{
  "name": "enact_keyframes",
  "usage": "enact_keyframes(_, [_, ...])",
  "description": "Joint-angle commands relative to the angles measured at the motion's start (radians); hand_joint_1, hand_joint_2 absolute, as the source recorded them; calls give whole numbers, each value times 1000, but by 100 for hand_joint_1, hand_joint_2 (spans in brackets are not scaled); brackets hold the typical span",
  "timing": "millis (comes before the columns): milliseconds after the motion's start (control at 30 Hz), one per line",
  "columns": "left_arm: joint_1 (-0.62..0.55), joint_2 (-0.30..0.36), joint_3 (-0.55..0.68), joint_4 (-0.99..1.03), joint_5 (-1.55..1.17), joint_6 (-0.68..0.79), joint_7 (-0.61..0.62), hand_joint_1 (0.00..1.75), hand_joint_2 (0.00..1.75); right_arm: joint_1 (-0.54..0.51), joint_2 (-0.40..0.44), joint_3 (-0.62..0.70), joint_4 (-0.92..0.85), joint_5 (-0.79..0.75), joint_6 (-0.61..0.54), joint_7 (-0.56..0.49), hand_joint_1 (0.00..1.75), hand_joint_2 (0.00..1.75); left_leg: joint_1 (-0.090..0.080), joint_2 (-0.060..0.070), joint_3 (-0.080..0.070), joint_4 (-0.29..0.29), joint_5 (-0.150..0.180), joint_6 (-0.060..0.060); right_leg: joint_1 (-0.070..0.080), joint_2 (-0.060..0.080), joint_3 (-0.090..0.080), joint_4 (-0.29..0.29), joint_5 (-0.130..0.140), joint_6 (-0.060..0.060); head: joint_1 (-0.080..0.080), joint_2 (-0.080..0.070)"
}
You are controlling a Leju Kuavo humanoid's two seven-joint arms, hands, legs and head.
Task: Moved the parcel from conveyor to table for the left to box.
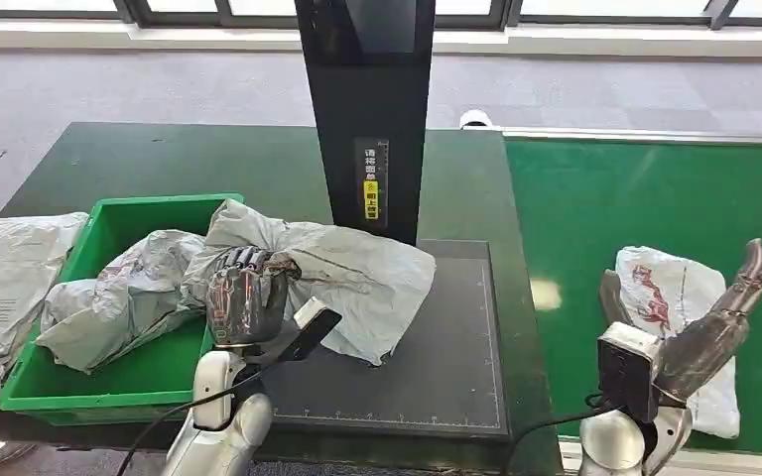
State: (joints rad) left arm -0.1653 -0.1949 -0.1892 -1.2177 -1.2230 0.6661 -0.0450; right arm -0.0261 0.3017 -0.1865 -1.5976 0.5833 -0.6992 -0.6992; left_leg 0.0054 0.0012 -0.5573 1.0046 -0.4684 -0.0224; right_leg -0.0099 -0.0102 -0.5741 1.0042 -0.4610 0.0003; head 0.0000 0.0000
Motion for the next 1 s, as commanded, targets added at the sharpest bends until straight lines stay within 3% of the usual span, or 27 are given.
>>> enact_keyframes(33, [-16,19,21,28,-1,-3,2,175,175,-30,47,-47,22,-5,1,1,0,175,0,1,0,-1,1,0,0,2,-1,-1,1,0,0,0])
enact_keyframes(633, [-16,19,21,28,-1,-3,2,175,175,-30,47,-47,22,-5,1,1,0,175,0,1,0,-1,1,0,0,2,-1,0,1,0,0,0])
enact_keyframes(667, [-18,-107,146,-98,-69,32,-53,175,175,-31,47,-17,-2,-21,1,1,0,175,0,1,0,0,0,0,0,1,-1,0,0,0,0,0])
enact_keyframes(700, [-33,-154,523,-464,45,32,-209,175,175,-36,47,-15,4,-20,1,1,0,175,0,1,0,-1,1,0,0,2,-1,-1,1,0,0,0])
enact_keyframes(733, [-60,-154,595,-428,70,32,-256,175,175,-43,47,-16,11,-18,1,1,0,175,1,0,-4,2,0,0,1,1,-4,1,1,0,0,0])
enact_keyframes(767, [-82,-147,623,-397,87,32,-286,175,175,-49,47,-17,18,-19,1,1,0,175,3,8,-9,7,-1,0,3,8,-11,5,2,-1,0,0])
enact_keyframes(1000, [-78,-154,631,-401,117,32,-306,175,175,-52,47,-24,17,-26,1,1,0,175,1,10,-4,-1,1,-1,1,10,-6,0,5,-2,-1,0])
